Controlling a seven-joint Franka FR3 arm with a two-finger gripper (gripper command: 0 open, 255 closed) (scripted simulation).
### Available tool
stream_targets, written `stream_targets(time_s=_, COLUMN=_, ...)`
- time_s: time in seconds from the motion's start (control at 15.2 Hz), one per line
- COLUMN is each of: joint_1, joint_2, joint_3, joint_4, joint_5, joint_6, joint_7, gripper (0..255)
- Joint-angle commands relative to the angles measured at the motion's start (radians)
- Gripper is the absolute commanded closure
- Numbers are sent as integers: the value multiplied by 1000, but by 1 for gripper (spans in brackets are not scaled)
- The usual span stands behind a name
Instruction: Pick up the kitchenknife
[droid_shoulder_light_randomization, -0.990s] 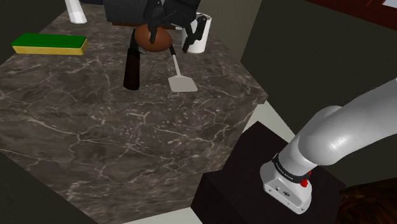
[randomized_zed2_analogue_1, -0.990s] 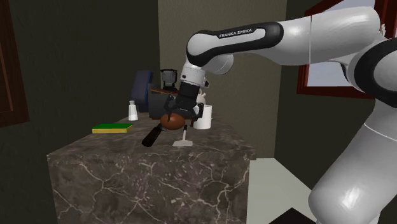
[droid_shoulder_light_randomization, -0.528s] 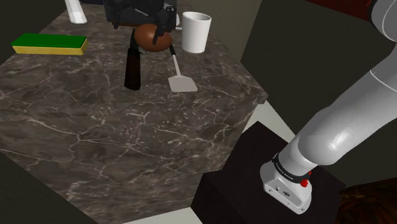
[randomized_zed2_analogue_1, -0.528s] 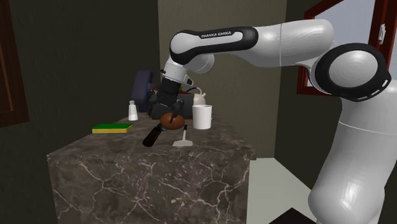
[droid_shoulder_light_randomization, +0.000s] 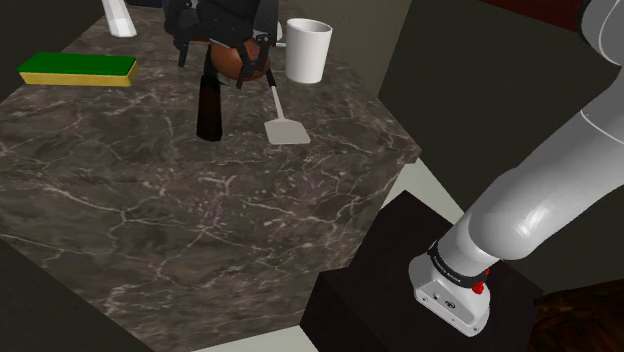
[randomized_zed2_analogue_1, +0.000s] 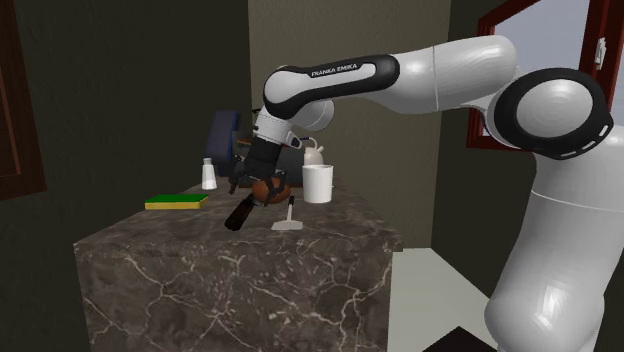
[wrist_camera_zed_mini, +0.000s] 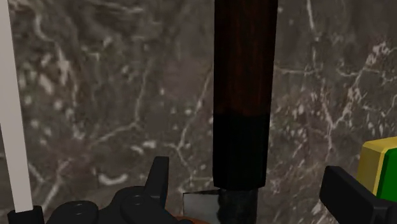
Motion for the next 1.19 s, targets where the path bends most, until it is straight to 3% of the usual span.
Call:
stream_targets(time_s=0.0, joint_1=0, joint_2=-2, joint_3=-1, joint_4=-12, joint_5=3, joint_6=10, joint_7=-4, gripper=0)
stream_targets(time_s=0.07, joint_1=0, joint_2=-4, joint_3=-1, joint_4=-16, joint_5=4, joint_6=12, joint_7=-5, gripper=255)
stream_targets(time_s=0.66, joint_1=0, joint_2=-2, joint_3=0, joint_4=-12, joint_5=3, joint_6=10, joint_7=-4, gripper=255)
stream_targets(time_s=1.12, joint_1=-2, joint_2=12, joint_3=-1, joint_4=95, joint_5=-14, joint_6=-82, joint_7=22, gripper=255)
